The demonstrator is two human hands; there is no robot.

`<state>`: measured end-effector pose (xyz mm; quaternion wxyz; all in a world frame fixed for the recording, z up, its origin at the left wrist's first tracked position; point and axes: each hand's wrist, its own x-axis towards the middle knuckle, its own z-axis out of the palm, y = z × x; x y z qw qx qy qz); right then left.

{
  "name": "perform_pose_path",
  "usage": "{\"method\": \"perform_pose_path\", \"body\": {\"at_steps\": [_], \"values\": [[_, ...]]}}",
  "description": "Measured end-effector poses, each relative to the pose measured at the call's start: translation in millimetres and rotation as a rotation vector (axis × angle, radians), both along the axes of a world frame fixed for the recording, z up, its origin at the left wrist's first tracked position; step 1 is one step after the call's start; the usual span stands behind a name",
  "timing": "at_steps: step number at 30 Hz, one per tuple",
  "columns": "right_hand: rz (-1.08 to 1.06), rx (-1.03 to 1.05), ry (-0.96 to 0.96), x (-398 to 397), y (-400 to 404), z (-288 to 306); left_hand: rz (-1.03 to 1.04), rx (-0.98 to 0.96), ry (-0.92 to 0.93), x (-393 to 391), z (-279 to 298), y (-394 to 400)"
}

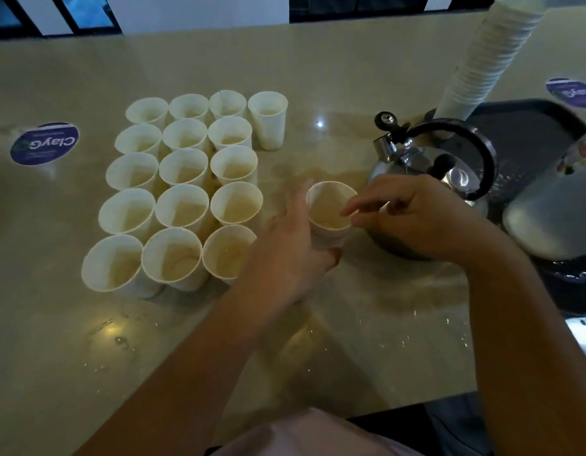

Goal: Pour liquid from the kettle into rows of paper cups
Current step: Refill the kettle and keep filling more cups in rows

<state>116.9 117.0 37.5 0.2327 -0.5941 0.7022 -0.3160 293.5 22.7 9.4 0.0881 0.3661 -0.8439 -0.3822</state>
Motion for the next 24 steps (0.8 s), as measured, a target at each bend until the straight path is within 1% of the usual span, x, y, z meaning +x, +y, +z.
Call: {"method": "perform_pose_path", "body": {"at_steps": [3, 7, 10, 13, 18, 22, 24], "values": [[0.002, 0.014, -0.011, 2, 2, -1, 0.069, 0.018, 0.131, -2, -6, 10], [-0.026, 0.083, 0.063, -3, 3, -3, 0.135, 0.020, 0.224, -12, -10, 20], [-0.060, 0.057, 0.096, -2, 4, -7, 0.173, 0.100, 0.271, -19, -15, 21], [-0.090, 0.033, 0.035, 1, 3, -9, 0.217, 0.217, 0.349, -22, -21, 24], [-0.036, 0.007, -0.052, 6, 6, 2, 0.334, 0.316, 0.530, -14, -21, 35], [0.004, 0.004, -0.057, 8, 9, 19, 0.355, 0.345, 0.628, -7, -11, 38], [0.014, 0.021, -0.030, 9, 10, 25, 0.335, 0.372, 0.642, -6, -8, 38]]}}
